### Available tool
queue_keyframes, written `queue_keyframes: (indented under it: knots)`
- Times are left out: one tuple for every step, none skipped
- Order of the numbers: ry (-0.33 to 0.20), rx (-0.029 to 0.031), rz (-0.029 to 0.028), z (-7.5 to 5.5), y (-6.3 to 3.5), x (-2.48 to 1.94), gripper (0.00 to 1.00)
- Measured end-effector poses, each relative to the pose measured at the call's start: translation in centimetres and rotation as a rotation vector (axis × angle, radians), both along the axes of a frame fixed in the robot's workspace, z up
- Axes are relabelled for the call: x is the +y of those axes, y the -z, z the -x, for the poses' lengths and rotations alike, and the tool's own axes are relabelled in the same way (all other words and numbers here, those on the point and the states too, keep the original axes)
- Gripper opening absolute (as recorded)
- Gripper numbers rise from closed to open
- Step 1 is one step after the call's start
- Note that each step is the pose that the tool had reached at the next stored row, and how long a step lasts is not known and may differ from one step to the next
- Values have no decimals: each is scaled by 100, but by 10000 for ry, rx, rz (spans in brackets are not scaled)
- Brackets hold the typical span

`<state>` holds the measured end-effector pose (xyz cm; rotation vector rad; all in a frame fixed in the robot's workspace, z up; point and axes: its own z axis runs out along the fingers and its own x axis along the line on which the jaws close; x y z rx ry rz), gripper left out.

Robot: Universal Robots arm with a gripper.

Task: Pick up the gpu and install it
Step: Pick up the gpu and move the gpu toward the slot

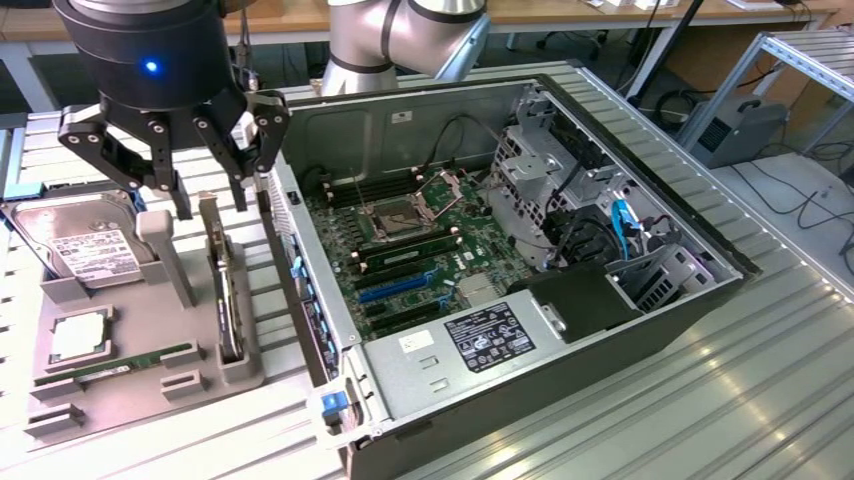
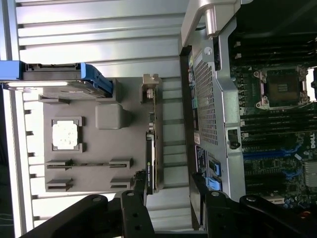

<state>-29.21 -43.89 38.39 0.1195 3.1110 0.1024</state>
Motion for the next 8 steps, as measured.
queue_keyframes:
  knots:
    - [-1, 1, 1, 0, 1, 0, 48]
    - [0, 1, 0, 0, 3, 0, 48]
    - [0, 0, 1, 0, 5, 0, 48]
    - [0, 0, 0, 0, 7, 0, 48]
    - [0, 1, 0, 0, 9, 0, 48]
    - [0, 0, 0, 0, 11, 0, 48]
    - [0, 0, 1, 0, 13, 0, 48]
    - [0, 0, 0, 0, 15, 0, 48]
